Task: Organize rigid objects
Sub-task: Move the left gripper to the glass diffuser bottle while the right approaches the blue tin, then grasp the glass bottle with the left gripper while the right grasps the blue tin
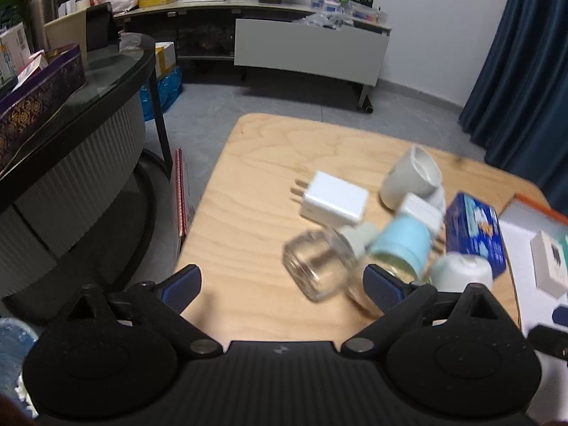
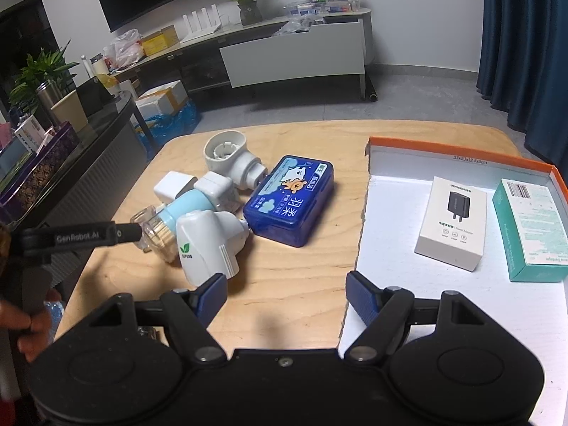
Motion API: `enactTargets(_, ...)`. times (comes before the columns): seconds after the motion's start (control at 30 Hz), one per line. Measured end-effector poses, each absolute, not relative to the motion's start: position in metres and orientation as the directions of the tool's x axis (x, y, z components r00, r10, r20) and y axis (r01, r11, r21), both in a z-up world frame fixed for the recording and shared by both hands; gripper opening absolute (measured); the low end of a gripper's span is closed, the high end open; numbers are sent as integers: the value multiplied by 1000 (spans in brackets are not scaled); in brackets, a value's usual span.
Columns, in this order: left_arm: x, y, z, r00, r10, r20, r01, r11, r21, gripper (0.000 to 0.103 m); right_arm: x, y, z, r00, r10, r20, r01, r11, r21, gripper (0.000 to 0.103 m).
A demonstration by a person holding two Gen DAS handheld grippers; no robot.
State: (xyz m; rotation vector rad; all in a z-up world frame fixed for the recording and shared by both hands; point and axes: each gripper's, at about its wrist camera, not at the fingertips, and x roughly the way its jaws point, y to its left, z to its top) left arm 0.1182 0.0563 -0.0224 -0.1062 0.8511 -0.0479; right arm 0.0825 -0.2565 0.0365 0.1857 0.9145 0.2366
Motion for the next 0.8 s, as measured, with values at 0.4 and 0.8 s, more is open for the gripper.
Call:
enactTargets(0.4,142,36,-44,604,-228,-764,289,956,-57,89,89,-259,33,584,270,-766,-110,961,255,88)
enactTargets(0.8,137,25,-50,658,-262,-706,375,927,6,51,108,-262,26,572,279,-772,-83,955,284,88)
